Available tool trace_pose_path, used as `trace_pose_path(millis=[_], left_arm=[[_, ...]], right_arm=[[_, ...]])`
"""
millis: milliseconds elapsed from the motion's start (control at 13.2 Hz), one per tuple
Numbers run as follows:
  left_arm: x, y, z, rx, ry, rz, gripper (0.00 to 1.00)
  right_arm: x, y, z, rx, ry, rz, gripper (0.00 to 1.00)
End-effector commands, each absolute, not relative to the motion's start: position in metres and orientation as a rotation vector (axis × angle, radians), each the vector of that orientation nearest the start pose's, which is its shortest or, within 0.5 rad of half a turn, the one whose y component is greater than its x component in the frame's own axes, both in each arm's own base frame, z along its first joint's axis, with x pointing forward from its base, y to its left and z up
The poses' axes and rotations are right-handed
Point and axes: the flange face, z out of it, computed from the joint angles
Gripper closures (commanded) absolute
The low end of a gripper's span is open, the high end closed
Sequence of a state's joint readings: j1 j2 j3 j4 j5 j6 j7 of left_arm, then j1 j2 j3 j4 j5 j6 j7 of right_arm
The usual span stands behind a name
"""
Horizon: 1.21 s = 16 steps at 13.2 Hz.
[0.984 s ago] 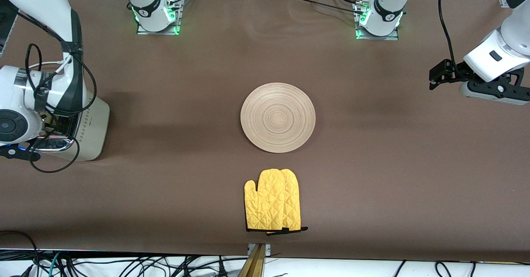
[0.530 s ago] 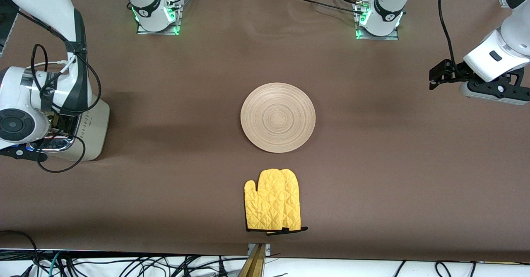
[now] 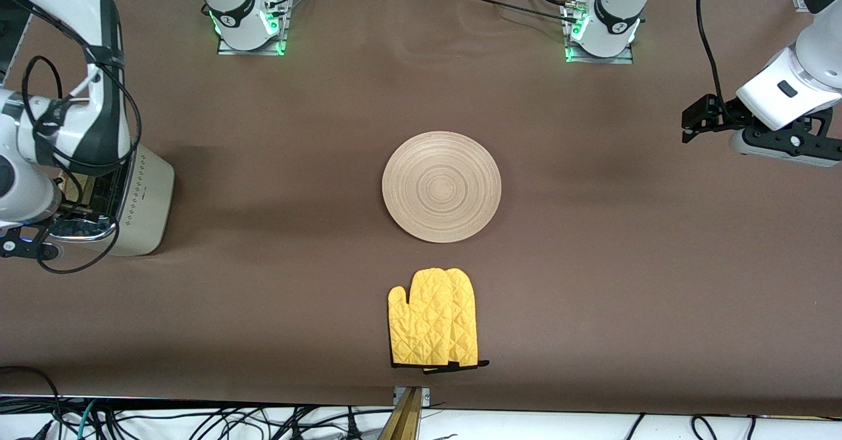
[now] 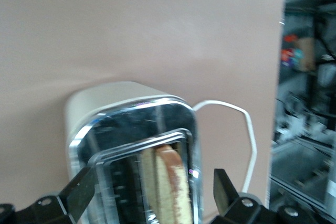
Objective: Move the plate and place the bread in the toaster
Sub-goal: 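Open the right gripper and raise it away from the toaster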
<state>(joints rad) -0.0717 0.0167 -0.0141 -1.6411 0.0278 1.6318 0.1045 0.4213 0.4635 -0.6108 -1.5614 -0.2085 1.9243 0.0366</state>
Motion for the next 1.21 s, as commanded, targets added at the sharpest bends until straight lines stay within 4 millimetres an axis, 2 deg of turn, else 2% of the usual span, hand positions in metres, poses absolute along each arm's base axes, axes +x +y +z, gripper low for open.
trace_pose_path(millis=[0,227,378,454,530,605,681,908,1135], left_arm=[[0.563,-0.048,0.594,-3.086,0.3,0.038,0.0],[0.563,-0.048,0.595,-3.086,0.3,0.036,0.0],[0.563,-0.047,0.595,-3.084,0.3,0.036,0.0],[0.563,-0.047,0.595,-3.084,0.3,0.036,0.0],[0.563,-0.047,0.594,-3.084,0.3,0.038,0.0],[0.563,-0.047,0.594,-3.084,0.3,0.038,0.0],[0.563,-0.047,0.594,-3.084,0.3,0.038,0.0],[0.563,-0.047,0.594,-3.084,0.3,0.038,0.0],[0.563,-0.047,0.594,-3.084,0.3,0.038,0.0]], right_arm=[[0.667,-0.061,0.461,-3.466,0.152,0.02,0.0],[0.663,0.002,0.491,-3.295,0.082,-0.005,0.0],[0.66,0.034,0.495,-3.234,0.025,-0.006,0.0],[0.657,0.051,0.504,-3.207,-0.008,-0.029,0.0],[0.654,0.076,0.504,-3.188,-0.071,-0.031,0.0],[0.651,0.073,0.508,-3.169,-0.086,-0.04,0.0],[0.648,0.082,0.509,-3.144,-0.129,-0.034,0.0],[0.632,0.091,0.536,-3.112,-0.177,-0.09,0.0],[0.618,0.075,0.558,-3.109,-0.159,-0.159,0.0]])
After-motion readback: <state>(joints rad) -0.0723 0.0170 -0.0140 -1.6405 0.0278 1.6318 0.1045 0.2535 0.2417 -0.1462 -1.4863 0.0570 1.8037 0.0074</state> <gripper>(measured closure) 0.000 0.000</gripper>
